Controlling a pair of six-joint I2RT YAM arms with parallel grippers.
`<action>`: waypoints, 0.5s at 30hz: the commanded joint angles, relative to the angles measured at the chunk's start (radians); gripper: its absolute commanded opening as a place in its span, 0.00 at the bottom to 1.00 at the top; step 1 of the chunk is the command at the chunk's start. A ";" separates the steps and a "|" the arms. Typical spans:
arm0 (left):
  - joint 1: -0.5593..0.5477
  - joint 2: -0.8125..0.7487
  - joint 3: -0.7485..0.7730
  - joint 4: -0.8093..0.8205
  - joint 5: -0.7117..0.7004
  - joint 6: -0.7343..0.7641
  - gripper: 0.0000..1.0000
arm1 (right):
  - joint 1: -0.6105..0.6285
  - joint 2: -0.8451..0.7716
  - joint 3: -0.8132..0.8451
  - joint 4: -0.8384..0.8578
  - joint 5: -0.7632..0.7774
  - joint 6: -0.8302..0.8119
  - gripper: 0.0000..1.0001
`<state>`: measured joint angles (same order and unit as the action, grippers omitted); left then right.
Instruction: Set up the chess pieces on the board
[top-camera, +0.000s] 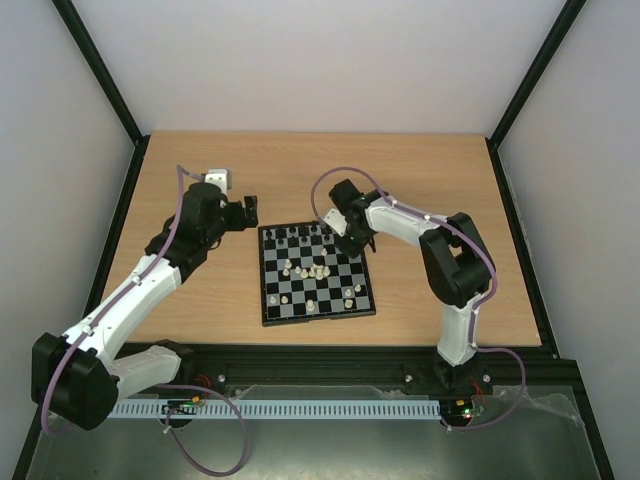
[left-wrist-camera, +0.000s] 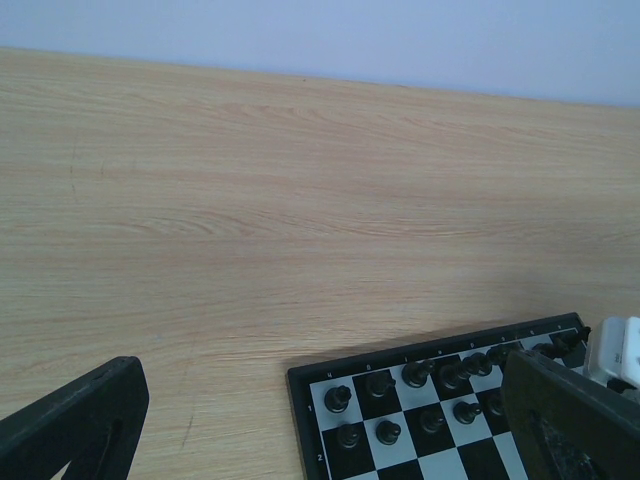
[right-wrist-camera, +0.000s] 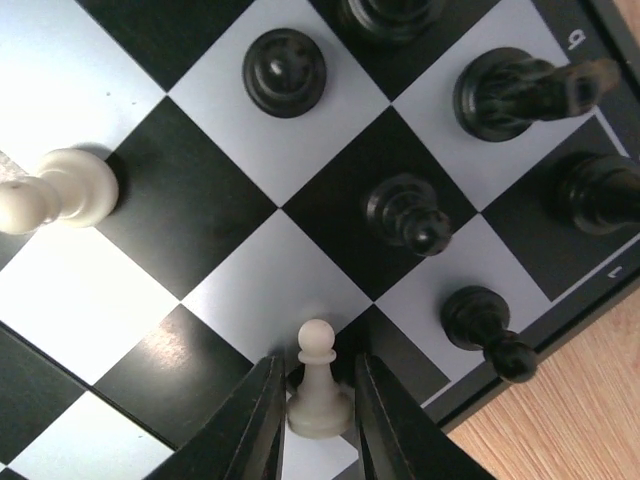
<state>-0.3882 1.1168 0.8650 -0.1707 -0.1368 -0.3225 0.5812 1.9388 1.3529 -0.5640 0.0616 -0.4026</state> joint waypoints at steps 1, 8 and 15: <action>-0.005 0.012 0.028 0.000 0.008 0.002 0.99 | -0.017 0.029 -0.002 -0.034 0.004 0.016 0.19; -0.005 0.027 0.026 0.000 0.011 0.001 1.00 | -0.018 -0.054 -0.034 -0.060 -0.057 0.048 0.14; -0.005 0.069 0.022 0.020 0.145 -0.045 0.98 | -0.018 -0.279 -0.176 0.033 -0.315 0.085 0.14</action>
<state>-0.3882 1.1584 0.8654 -0.1703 -0.1036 -0.3298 0.5674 1.7950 1.2472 -0.5583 -0.0696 -0.3500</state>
